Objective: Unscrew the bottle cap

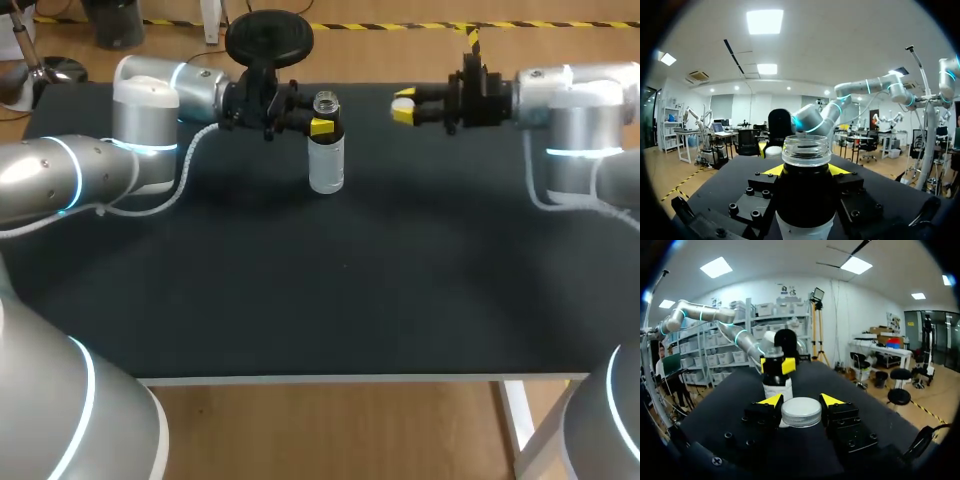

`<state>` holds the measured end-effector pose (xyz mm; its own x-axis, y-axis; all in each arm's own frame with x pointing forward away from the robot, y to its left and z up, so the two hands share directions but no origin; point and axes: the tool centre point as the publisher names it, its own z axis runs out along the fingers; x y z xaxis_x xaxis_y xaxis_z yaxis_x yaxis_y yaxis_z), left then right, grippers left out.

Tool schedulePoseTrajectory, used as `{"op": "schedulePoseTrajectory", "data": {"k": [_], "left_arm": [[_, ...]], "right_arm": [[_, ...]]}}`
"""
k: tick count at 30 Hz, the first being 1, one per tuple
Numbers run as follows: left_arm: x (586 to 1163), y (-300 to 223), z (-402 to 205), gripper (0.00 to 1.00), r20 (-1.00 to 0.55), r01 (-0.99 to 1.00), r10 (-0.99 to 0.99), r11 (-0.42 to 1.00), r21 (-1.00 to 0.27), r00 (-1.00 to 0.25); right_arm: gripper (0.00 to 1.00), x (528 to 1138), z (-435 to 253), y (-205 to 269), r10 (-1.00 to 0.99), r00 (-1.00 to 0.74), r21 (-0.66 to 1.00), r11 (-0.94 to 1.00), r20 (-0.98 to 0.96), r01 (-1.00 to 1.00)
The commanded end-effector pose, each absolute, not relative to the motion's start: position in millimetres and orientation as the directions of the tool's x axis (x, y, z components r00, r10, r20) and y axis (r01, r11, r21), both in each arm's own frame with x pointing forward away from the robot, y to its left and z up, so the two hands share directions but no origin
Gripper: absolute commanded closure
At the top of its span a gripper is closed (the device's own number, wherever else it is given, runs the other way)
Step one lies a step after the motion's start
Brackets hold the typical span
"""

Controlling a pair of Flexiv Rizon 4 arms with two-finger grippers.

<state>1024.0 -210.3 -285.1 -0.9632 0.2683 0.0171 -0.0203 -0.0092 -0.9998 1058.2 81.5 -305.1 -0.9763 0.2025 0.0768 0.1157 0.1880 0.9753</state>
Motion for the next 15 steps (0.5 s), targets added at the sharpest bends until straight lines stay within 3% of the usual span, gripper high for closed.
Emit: {"op": "schedulePoseTrajectory", "data": {"k": [1,13,14,15], "left_arm": [[1024.4,-210.9,-284.7,1.0,0.017,-0.02,0.269,-0.008,-1.0,-0.963],[1024.4,-210.9,-284.7,1.0,0.017,-0.02,0.269,-0.008,-1.0,-0.963],[1024.4,-210.9,-284.7,1.0,0.017,-0.02,0.269,-0.008,-1.0,-0.963],[1024.4,-210.9,-284.7,1.0,0.017,-0.02,0.269,-0.008,-1.0,-0.963]], "right_arm": [[1.0,1041.9,-314.9,66.4,0.392,-0.918,0.961,0.23,0.053,0.153],[0.98,1041.6,-356.8,43.2,0.557,-0.826,0.931,0.251,0.084,0.264],[0.73,1041.8,-358.2,42.3,0.564,-0.821,0.931,0.244,0.091,0.271],[0.18,1041.8,-358.6,42.0,0.566,-0.819,0.931,0.241,0.095,0.274]]}}
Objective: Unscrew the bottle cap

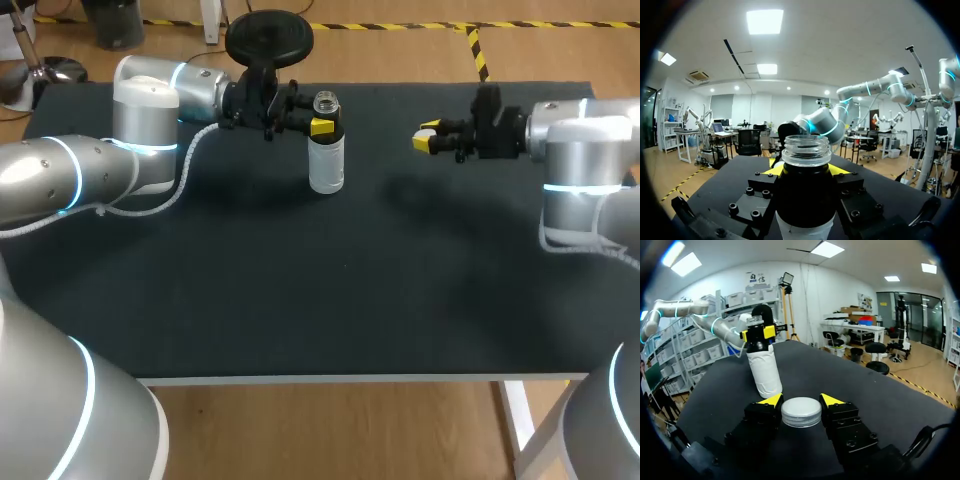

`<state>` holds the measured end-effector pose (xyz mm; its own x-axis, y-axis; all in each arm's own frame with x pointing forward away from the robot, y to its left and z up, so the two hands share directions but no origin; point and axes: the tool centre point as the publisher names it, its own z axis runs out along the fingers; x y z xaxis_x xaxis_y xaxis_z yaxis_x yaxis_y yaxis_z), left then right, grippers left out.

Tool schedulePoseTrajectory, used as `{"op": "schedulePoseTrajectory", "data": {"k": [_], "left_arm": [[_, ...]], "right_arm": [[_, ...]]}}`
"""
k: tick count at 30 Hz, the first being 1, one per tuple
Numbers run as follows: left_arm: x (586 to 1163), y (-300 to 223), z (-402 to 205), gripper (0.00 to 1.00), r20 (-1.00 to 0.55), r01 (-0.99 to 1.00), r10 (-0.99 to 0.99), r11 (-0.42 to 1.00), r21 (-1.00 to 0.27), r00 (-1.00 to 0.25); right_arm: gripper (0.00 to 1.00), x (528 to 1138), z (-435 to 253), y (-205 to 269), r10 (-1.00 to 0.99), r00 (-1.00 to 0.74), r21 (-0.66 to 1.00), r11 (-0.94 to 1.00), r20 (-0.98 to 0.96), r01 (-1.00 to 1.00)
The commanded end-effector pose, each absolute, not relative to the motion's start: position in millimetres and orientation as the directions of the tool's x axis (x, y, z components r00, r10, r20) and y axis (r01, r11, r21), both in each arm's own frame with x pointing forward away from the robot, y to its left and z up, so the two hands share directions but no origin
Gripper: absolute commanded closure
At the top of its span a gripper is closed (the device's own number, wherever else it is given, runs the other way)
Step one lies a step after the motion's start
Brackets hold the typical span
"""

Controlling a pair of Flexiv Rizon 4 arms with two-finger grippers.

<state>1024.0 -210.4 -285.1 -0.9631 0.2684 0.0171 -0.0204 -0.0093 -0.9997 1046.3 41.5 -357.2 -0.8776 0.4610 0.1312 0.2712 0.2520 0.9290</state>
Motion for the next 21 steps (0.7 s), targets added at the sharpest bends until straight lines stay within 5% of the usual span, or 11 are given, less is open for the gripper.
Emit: {"op": "schedulePoseTrajectory", "data": {"k": [1,2,4,5,21], "left_arm": [[1024.4,-210.9,-284.7,1.0,0.017,-0.02,0.269,-0.008,-1.0,-0.963],[1024.4,-210.9,-284.7,0.96,0.017,-0.02,0.269,-0.008,-1.0,-0.963],[1024.4,-210.9,-284.7,0.47,0.017,-0.02,0.269,-0.008,-1.0,-0.963],[1024.4,-210.9,-284.7,0.0,0.017,-0.02,0.269,-0.008,-1.0,-0.963],[1024.4,-210.9,-284.7,0.0,0.017,-0.02,0.269,-0.008,-1.0,-0.963]], "right_arm": [[0.0,1041.9,-359.0,41.4,0.572,-0.814,0.932,0.231,0.102,0.279],[0.0,1042.1,-359.1,40.5,0.579,-0.809,0.935,0.218,0.107,0.28],[0.0,1042.7,-357.8,38.4,0.592,-0.797,0.943,0.182,0.12,0.277],[0.0,1043.1,-356.5,37.3,0.595,-0.793,0.948,0.159,0.13,0.274],[0.0,1043.6,-348.6,35.0,0.59,-0.793,0.965,0.083,0.153,0.249]]}}
